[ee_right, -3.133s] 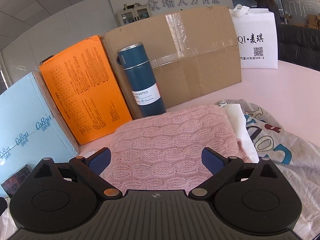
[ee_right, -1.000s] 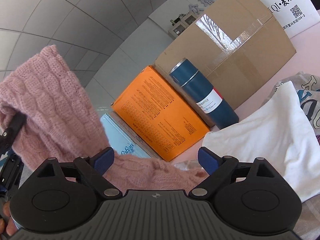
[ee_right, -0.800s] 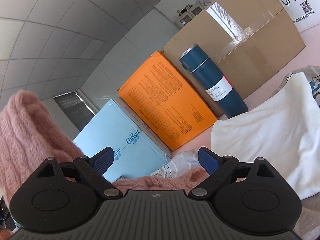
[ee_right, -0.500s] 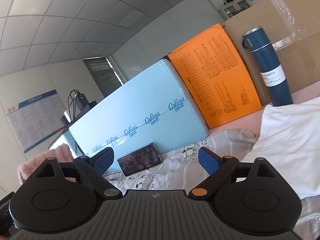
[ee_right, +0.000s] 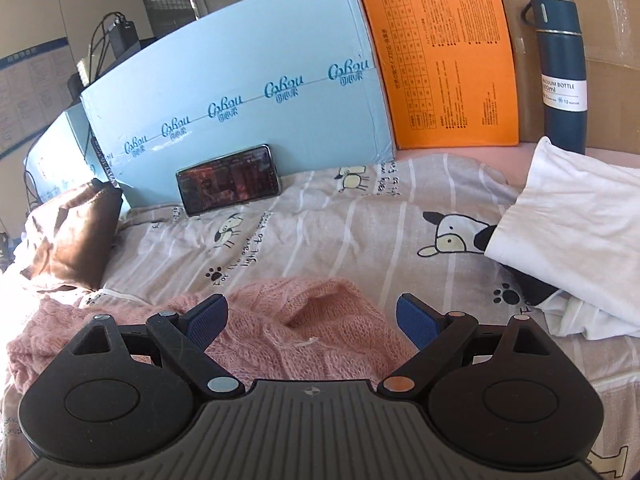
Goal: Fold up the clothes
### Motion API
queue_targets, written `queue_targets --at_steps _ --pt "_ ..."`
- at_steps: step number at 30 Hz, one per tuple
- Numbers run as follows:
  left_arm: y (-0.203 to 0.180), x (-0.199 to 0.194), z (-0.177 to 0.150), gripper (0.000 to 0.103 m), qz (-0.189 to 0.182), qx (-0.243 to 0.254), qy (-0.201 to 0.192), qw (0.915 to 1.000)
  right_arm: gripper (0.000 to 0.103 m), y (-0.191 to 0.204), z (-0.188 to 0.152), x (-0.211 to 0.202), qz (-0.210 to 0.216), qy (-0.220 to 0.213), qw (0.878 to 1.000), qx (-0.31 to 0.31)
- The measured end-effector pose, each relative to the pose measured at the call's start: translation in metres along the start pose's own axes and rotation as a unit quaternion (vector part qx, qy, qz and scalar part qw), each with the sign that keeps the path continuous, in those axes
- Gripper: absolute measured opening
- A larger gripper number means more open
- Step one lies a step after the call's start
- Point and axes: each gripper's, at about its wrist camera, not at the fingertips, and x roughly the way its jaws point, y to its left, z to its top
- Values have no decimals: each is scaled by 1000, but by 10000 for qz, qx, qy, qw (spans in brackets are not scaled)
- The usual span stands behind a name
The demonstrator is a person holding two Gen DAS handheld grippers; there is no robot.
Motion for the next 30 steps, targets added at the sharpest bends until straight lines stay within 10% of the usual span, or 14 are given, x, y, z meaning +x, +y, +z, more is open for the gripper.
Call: queue_targets --at_steps 6,13,18,25,30 --pt "-40 30 -5 99 -1525 656 714 9835 91 -4 -7 13 158 335 9989 289" --pt "-54 82 -22 97 -1397 586 1801 9719 91 4 -13 19 186 346 9988 289" --pt "-23 86 -24 33 -1432 -67 1910 9711 85 15 -16 20 305 416 9987 3" --pt "13 64 0 16 -926 -518 986 9895 26 21 -18 13 698 158 9974 -115" --pt "20 48 35 14 -683 -471 -16 9966 19 10 -8 -16 983 -728 9924 150"
